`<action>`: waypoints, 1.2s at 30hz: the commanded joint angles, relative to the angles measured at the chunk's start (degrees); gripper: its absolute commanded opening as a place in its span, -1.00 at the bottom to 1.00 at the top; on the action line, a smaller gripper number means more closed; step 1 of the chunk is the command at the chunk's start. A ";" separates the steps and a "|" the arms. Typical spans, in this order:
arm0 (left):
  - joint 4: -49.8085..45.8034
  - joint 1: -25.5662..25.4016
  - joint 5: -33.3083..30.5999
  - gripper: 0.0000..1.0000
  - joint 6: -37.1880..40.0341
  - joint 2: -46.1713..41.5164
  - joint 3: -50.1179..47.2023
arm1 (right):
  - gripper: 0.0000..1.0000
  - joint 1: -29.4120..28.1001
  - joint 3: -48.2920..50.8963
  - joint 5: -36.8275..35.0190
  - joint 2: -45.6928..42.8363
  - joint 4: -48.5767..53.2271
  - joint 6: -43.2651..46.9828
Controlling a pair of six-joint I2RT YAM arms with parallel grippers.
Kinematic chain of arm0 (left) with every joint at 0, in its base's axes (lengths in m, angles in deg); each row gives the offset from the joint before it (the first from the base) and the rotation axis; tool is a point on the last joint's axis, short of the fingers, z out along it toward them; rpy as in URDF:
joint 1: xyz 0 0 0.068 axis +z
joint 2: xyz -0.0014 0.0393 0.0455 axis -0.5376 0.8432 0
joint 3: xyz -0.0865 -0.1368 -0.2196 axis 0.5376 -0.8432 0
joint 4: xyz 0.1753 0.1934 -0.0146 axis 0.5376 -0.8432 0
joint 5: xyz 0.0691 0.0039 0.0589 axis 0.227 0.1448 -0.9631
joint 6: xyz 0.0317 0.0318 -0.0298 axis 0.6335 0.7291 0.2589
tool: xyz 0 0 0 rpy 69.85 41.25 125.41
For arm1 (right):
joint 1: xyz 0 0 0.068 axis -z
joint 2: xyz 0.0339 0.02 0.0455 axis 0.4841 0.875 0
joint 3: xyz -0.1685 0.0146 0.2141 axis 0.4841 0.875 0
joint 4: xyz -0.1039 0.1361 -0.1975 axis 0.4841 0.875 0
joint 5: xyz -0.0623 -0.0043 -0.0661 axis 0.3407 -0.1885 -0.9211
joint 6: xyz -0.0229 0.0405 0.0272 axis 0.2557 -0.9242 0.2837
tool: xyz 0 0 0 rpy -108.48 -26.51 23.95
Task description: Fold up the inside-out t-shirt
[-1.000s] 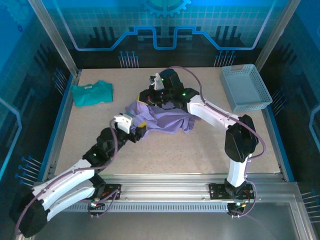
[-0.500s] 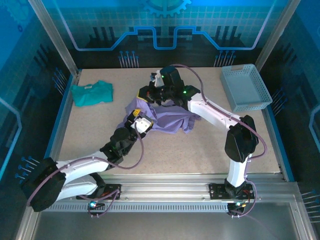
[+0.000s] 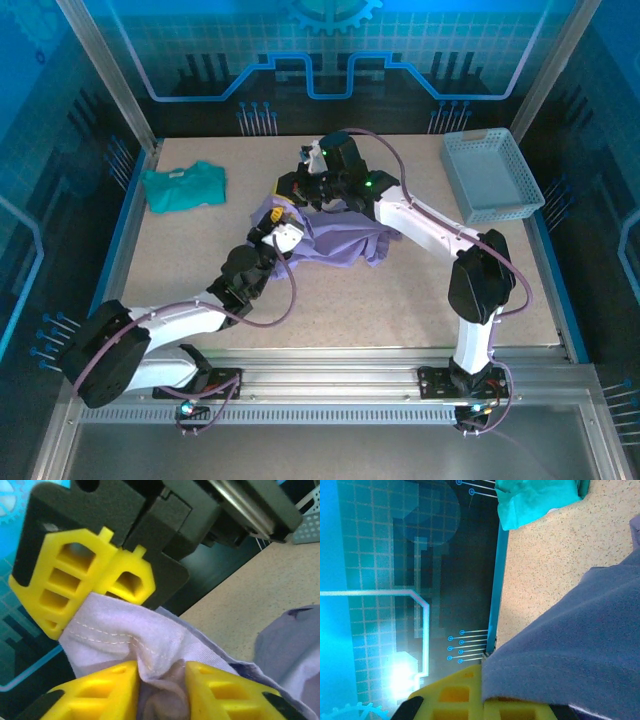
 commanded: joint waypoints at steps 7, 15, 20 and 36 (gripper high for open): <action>9.41 1.46 7.97 -1.00 -4.04 -2.97 -3.31 | -0.99 0.02 -0.84 0.23 0.55 0.23 -0.54; 2.54 8.87 21.30 -1.00 -18.19 -12.32 -6.99 | -0.42 2.82 1.84 -0.95 -3.36 -0.13 1.88; -2.00 12.20 23.03 -1.00 -24.70 -15.09 -6.06 | -0.11 5.56 5.35 -2.03 -9.05 1.51 7.01; -23.88 15.45 18.00 -1.00 -46.19 -18.70 2.97 | 0.56 15.20 30.18 -27.89 -35.85 21.58 37.97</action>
